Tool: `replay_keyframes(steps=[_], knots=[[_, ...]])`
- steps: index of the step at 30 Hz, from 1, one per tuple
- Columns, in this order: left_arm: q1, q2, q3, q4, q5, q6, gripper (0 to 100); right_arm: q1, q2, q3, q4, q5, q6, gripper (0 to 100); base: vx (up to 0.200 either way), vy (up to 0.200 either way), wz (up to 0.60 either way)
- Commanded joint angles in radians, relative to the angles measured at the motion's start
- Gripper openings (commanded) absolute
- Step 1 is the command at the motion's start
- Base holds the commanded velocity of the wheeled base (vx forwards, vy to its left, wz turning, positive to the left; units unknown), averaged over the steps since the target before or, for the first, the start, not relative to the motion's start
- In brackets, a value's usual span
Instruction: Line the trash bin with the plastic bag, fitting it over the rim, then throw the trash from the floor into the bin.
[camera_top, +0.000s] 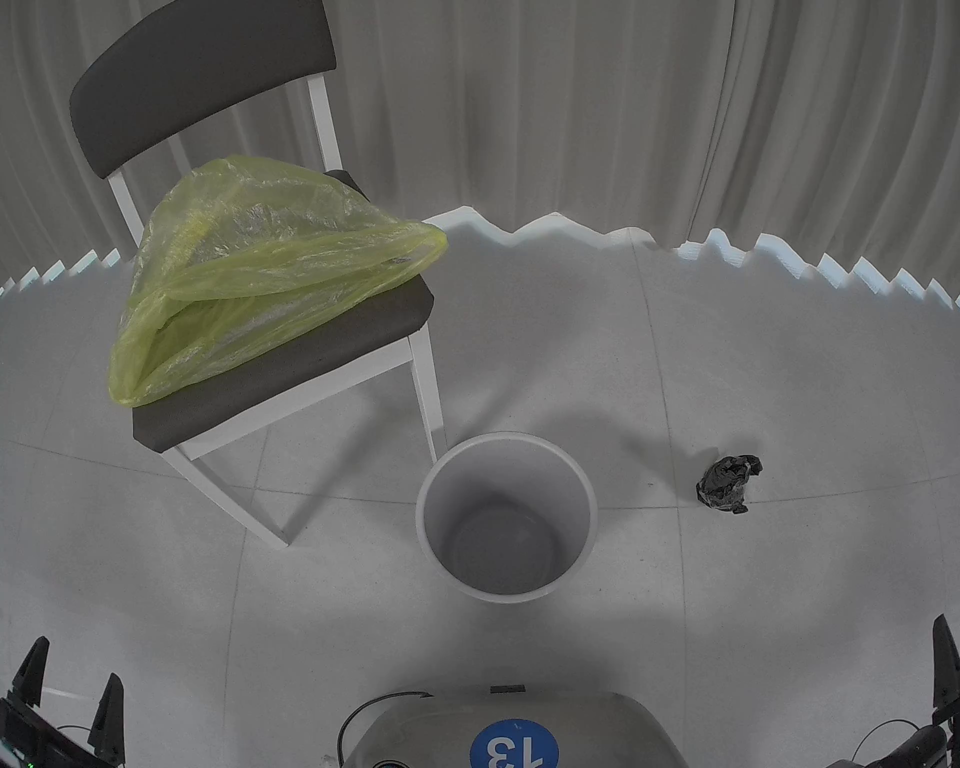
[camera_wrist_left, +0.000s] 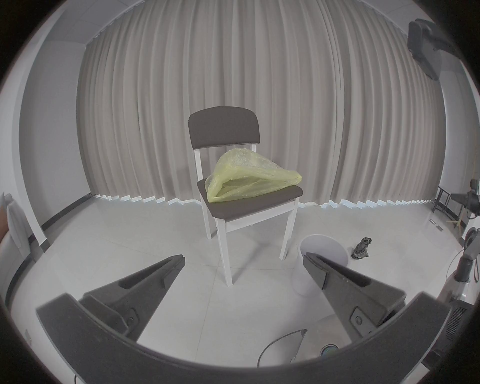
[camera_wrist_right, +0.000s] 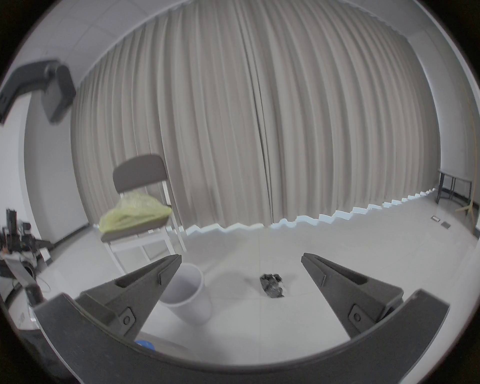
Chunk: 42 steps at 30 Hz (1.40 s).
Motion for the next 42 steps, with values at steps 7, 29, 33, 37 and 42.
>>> replay_keyframes(steps=[7,29,33,37,42], knots=[[0.0,-0.016,0.018,0.0,0.015,-0.035,100,0.011,0.149,-0.252,0.135,0.184,-0.15,100,0.0,0.0,0.0],[0.075,0.576,-0.521,-0.017,0.072,0.227,100,0.014,0.686,-0.43,-0.137,0.301,-0.11,100,0.0,0.0,0.0],[0.106,0.688,-0.551,-0.023,0.152,0.319,100,0.014,0.702,-0.428,-0.135,0.302,-0.08,100,0.0,0.0,0.0],[0.133,0.755,-0.584,-0.035,0.202,0.402,100,0.014,0.716,-0.411,-0.138,0.307,-0.058,100,0.0,0.0,0.0],[0.14,0.828,-0.619,-0.037,0.207,0.406,100,0.014,0.729,-0.411,-0.141,0.309,-0.024,100,0.0,0.0,0.0]])
